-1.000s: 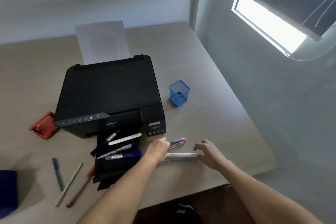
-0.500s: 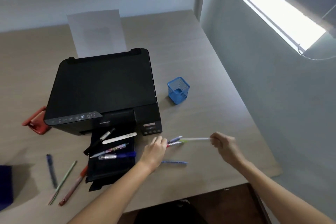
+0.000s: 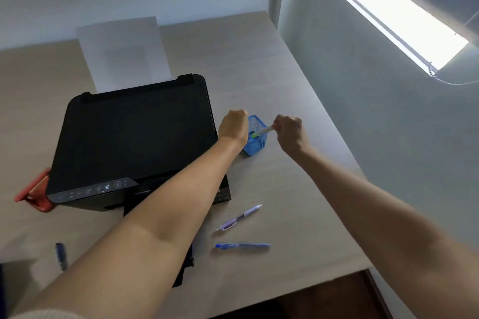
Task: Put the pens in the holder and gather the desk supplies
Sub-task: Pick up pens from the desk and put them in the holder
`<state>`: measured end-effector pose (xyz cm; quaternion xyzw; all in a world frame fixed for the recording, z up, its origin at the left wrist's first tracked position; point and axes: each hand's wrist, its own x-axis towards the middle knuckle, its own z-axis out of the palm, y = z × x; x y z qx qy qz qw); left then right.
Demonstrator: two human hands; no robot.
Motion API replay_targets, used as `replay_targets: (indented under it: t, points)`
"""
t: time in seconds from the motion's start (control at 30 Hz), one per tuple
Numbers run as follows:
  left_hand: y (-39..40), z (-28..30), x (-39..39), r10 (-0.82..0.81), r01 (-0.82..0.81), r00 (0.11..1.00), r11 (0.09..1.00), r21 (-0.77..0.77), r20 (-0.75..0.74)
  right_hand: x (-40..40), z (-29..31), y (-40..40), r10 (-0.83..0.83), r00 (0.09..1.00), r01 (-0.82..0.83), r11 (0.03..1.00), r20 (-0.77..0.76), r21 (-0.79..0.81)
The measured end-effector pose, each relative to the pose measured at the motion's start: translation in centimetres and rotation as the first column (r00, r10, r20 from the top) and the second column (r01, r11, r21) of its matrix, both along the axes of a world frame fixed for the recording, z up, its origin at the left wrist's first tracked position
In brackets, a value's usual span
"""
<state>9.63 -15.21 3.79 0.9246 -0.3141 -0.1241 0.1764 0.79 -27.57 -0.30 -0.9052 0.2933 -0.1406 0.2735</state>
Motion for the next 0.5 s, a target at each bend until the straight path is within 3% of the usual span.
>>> replay_targets:
  t: [0.07,0.2,0.33,0.4,0.5]
  points:
    - [-0.9,-0.7,0.1,-0.002,0.003,0.999,1.0,0.029,-0.048,1.2,-1.3,-0.3,0.007,0.999,-0.006,1.0,-0.053,0.02]
    - [-1.1,-1.9,0.2,-0.134,0.132,0.991,0.98,0.149,0.006,1.8,-2.6,-0.5,0.012,0.994,-0.005,0.997,-0.107,0.071]
    - [2.6,-1.7,-2.9,-0.208,0.228,0.947,0.972,-0.056,0.244,-1.8,-3.5,1.6,-0.051,0.998,0.05,0.998,0.048,0.032]
    - [6.4,-2.4,-6.7,-0.295,0.329,0.913,0.941,-0.081,0.281,-4.9,-5.4,3.9,0.131,0.99,-0.133,0.99,0.041,0.036]
    - [12.8,-6.2,-12.8,-0.35,0.356,0.934,0.925,0.132,-0.071,-9.5,-8.9,7.7,0.497,0.838,-0.463,0.866,-0.225,0.191]
